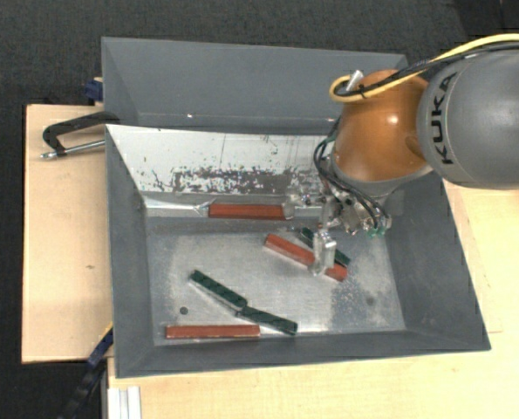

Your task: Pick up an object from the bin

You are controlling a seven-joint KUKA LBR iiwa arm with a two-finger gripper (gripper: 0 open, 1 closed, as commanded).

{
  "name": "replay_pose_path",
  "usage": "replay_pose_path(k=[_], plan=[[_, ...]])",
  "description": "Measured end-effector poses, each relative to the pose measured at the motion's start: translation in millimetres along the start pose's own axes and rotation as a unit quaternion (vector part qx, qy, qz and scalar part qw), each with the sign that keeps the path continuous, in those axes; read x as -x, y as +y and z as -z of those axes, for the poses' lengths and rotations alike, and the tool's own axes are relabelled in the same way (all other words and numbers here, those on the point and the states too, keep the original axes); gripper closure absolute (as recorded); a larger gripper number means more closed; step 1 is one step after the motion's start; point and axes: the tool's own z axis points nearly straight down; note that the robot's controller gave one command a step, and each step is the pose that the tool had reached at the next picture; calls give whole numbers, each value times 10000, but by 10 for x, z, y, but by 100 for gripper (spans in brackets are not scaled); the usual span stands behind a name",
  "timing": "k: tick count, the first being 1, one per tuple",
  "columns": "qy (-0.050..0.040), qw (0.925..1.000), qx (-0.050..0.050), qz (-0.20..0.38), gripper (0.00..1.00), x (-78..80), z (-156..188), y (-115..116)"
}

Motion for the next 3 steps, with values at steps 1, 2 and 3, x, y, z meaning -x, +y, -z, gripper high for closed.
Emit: replay_pose_path(k=[1,2,3], plan=[[7,10000,0,-60,0,-31,-140,-108],[22,9818,15,1898,100,-208,-471,68],[23,9818,15,1897,100,-208,-471,67]])
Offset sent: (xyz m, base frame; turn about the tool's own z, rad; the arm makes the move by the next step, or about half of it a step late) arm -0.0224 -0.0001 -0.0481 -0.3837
